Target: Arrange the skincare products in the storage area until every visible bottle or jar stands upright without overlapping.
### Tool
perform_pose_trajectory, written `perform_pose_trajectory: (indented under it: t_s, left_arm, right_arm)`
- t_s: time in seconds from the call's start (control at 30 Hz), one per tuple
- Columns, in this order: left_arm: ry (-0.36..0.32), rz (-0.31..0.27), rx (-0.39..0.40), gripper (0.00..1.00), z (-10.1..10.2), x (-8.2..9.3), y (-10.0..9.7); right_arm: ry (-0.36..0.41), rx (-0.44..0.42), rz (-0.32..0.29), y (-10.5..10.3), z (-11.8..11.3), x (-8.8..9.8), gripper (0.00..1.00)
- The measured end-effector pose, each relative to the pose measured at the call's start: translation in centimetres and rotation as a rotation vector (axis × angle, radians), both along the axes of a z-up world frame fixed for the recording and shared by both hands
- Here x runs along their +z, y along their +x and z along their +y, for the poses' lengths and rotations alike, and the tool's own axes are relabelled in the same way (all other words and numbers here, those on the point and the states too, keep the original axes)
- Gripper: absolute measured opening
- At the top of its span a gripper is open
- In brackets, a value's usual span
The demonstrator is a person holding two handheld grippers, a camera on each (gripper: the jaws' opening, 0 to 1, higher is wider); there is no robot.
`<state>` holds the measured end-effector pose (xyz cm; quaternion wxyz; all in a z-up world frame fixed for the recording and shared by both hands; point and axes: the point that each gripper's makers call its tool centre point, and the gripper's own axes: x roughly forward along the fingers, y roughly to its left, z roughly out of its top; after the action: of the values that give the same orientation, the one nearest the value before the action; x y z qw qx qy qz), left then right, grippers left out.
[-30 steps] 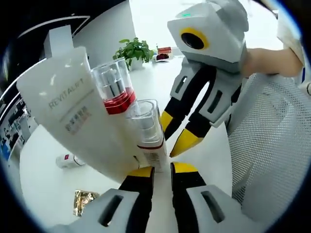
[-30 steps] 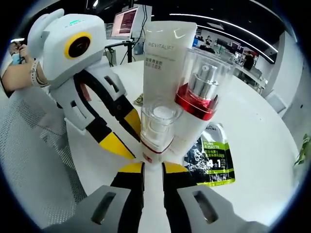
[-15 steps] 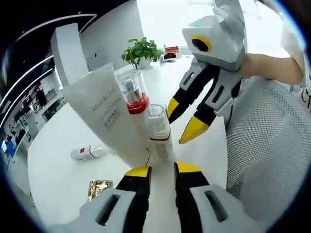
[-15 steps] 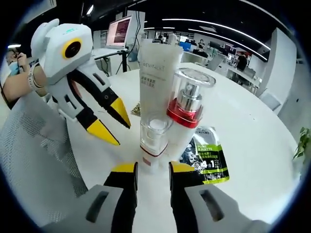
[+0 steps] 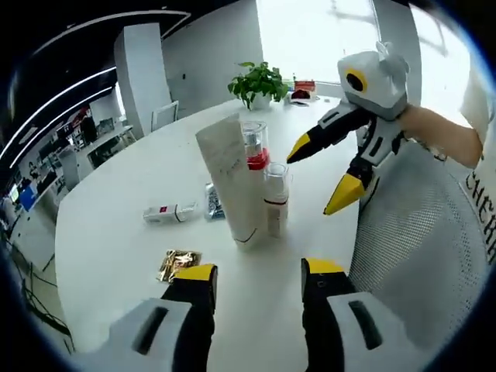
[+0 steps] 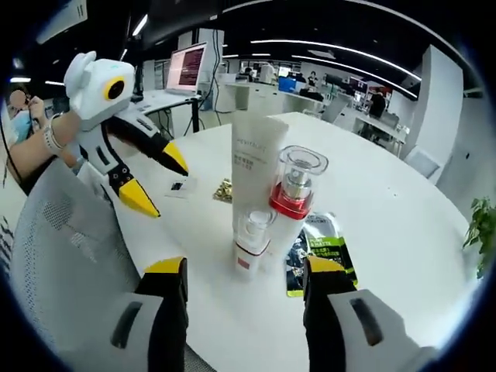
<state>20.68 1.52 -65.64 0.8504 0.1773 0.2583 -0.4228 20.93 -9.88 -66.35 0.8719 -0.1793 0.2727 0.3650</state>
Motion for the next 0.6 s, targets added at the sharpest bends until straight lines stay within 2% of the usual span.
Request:
perform_pose_trajectory:
  t_s: [0.13,0.23,0.37,0.6]
  left_arm:
    - [-0.051,0.0,0.05,0.55,0.9,1.1,-0.2]
    - [-0.064,-0.004,0.072,0.6,1.2,1.7,-0.6]
    - [-0.063,-0.008,0.104,0.69,2.2,1.8,-0.7]
    - [-0.081,-0.002,0.144,0.79,3.2,2.0,-1.3]
  right_arm:
    - [-0.004,-0.009,-0.013,-0.3,-0.1,0.6,0.71]
    - [-0.005,-0.025,-0.023,-0.3,-0.3,1.0,0.76]
    - [-0.002,-0.041,-0.031,-0.4,-0.4,1.5,0.82]
    - [0.006,-0.05,-0.04,-0.8,-0.6,2.0,0.88]
